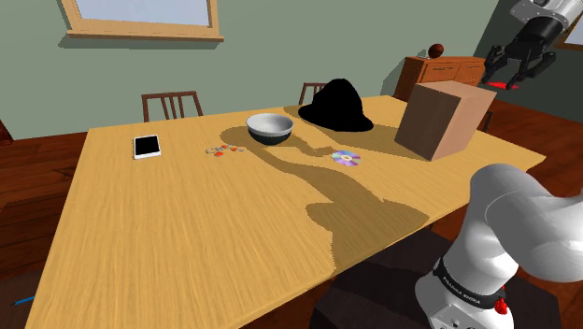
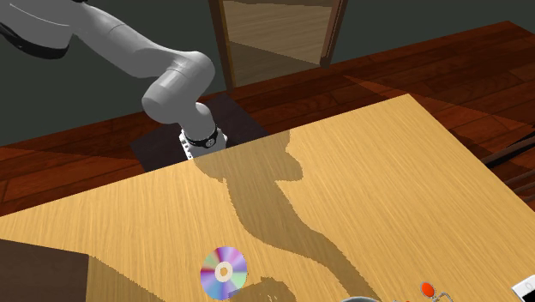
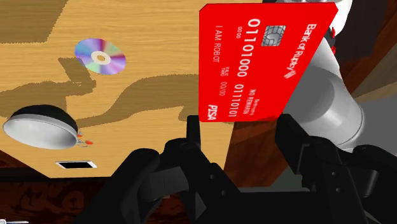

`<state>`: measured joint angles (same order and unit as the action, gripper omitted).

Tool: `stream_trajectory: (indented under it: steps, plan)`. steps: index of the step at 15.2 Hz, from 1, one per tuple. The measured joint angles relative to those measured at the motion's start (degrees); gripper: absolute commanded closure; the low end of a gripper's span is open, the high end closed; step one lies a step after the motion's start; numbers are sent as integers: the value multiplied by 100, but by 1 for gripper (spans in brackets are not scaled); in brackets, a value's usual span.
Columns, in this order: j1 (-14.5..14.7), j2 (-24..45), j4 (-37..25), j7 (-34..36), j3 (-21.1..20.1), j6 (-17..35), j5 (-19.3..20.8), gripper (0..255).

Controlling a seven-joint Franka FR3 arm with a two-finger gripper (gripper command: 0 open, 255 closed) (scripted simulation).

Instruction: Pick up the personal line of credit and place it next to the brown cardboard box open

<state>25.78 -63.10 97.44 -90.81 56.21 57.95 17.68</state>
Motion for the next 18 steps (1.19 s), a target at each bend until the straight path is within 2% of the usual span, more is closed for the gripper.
stream_trajectory:
  steps: [3, 8, 11, 12, 13, 14, 16, 18]
  plan:
    - [218, 44, -677, -408, 291, -401, 310, 255]
    - [842, 233, -2134, -1154, 820, -1118, 852, 255]
    - [1397, 351, -3184, -1729, 1229, -1541, 1298, 255]
    - [1690, 439, -3715, -1977, 1417, -1747, 1481, 255]
    - [2158, 546, -4466, -2338, 1718, -2000, 1755, 255]
    - [2294, 578, -4767, -2571, 1824, -2135, 1911, 255]
    - [2222, 497, -4680, -2669, 1842, -2077, 1999, 255]
    - [2029, 392, -4372, -2629, 1777, -1943, 1989, 255]
